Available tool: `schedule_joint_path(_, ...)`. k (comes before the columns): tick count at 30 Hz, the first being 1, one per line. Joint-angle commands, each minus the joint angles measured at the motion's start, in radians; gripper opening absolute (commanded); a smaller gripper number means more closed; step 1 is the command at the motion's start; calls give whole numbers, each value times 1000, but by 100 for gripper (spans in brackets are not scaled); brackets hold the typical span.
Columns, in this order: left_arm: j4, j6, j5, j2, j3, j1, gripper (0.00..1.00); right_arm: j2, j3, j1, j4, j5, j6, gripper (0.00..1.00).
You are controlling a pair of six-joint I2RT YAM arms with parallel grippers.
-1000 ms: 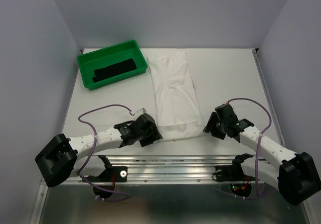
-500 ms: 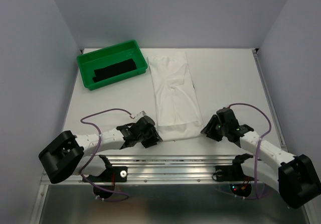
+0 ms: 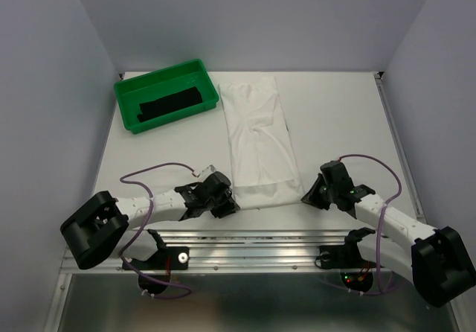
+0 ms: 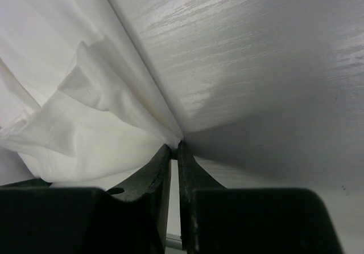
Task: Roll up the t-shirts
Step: Roll the T-shirt to the center of the board.
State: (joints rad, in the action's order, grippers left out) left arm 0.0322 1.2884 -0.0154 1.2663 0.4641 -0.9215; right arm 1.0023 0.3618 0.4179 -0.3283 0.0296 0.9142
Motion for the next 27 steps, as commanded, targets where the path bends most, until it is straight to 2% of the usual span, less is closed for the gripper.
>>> schedule_joint_path(1,-21,15,-29,25,-15,-4,33,2,3,-7,2,-14,-12,12)
schedule_joint_path(5,-49,17,-17,50,-10,-4,27,4,5,-7,2,-10,-12,9)
schedule_joint_path(7,-58,19,-14,57,-8,-4,13,2,5,-7,0,-10,-12,6)
schedule_joint_path(8,-55,19,-12,59,-7,-4,0,1,6,-7,0,-11,-11,2)
schedule_joint_path(19,47,22,-37,-42,42,-4,0,-45,80,-7,-66,-25,-29,1)
schedule_joint_path(27,110,2,-44,-47,108,6,0,-36,141,-7,-91,-25,-46,1)
